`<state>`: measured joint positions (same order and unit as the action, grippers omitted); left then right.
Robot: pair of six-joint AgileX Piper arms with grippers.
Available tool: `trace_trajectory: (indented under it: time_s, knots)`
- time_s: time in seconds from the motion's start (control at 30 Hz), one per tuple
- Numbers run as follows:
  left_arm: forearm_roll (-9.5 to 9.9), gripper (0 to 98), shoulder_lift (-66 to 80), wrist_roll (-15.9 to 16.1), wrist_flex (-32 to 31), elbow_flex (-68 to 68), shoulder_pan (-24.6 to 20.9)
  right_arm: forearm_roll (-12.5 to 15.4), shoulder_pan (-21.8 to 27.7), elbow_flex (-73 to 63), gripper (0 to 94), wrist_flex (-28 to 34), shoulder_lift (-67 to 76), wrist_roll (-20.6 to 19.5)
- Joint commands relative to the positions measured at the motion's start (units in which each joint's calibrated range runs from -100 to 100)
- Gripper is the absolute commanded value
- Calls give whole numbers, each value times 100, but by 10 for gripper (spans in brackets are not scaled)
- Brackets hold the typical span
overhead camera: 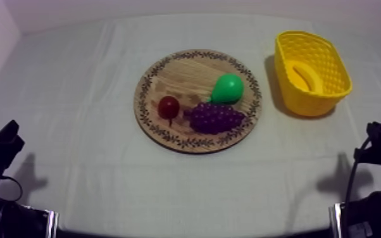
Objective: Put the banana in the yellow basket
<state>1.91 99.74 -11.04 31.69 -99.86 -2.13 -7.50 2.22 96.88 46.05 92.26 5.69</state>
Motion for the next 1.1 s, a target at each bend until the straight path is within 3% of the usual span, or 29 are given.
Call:
trace_trajectory:
  time_s: [0.0, 0.57, 0.87, 1.07]
  knots:
    - [-3, 1, 1, -2, 0, -3, 0, 44, 22, 14, 44, -26, 34, 32]
    - [-3, 1, 1, -2, 0, -3, 0, 737, 454, 116, 5, -186, 346, 423]
    - [-3, 1, 1, -2, 0, -3, 0, 835, 503, 258, 5, -636, 349, 794]
    - [-3, 1, 1, -2, 0, -3, 0, 840, 505, 266, 5, -666, 349, 737]
